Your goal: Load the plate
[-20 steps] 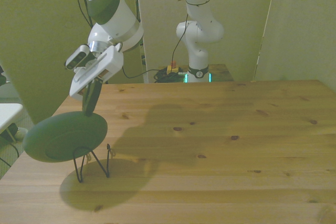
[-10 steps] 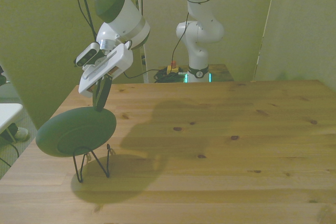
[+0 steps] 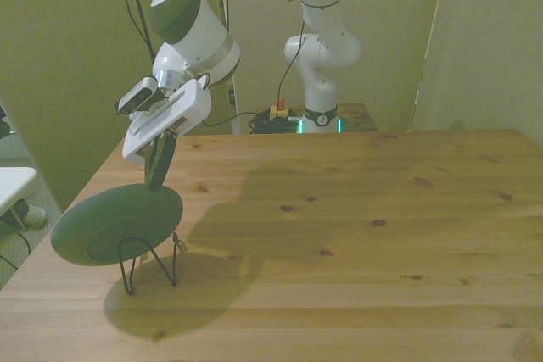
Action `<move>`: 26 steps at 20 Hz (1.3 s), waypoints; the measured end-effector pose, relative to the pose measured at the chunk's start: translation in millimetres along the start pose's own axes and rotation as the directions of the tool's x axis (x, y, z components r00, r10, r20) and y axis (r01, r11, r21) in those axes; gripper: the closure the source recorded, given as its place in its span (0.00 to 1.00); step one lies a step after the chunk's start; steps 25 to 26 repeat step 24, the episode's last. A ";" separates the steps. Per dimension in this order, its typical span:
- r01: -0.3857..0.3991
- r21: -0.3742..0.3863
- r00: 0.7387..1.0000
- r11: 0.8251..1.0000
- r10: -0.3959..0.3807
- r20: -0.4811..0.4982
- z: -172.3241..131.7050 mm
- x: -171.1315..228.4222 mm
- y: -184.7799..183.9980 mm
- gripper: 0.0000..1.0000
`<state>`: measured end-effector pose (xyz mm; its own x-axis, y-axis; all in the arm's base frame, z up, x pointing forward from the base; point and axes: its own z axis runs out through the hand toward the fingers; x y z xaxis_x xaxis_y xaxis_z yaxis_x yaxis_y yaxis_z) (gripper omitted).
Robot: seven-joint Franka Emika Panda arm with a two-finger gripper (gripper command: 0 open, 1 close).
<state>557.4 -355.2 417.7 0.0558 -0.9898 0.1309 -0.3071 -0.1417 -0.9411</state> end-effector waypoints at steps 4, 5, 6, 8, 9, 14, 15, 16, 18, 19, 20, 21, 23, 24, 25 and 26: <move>0.005 -0.008 1.000 1.000 -0.005 0.006 0.9 -1.2 1.1 0.00; 0.006 -0.008 1.000 1.000 -0.006 0.005 0.6 -0.8 1.2 0.00; 0.006 -0.009 1.000 1.000 -0.006 0.004 0.3 -0.3 1.3 0.00; 0.006 -0.009 1.000 1.000 -0.006 0.003 -0.2 0.3 1.3 0.00; 0.006 -0.009 1.000 1.000 -0.006 0.002 -0.4 0.5 1.3 0.00; 0.006 -0.007 1.000 1.000 -0.006 0.000 -1.7 1.6 0.1 0.00; 0.007 -0.007 1.000 1.000 -0.007 -0.001 -2.3 2.0 0.0 0.00; 0.010 -0.009 1.000 1.000 -0.010 -0.001 -3.4 2.5 -0.1 0.00; 0.013 -0.028 1.000 1.000 -0.012 0.012 -10.0 3.5 -0.9 0.00; 0.006 -0.045 1.000 0.999 -0.005 0.023 -16.5 4.4 -3.0 0.00; -0.003 -0.060 0.999 0.998 0.006 0.040 -25.3 5.4 -8.1 0.00; -0.017 -0.076 0.998 0.997 0.021 0.062 -36.6 7.1 -15.5 0.00; -0.054 -0.110 0.991 0.992 0.066 0.113 -68.3 12.3 -34.1 0.00; -0.073 -0.132 0.986 0.989 0.091 0.140 -87.1 15.6 -42.2 0.00; -0.073 -0.132 0.986 0.989 0.091 0.140 -87.1 15.6 -42.2 0.00; -0.073 -0.132 0.986 0.989 0.091 0.140 -87.1 15.6 -42.2 0.00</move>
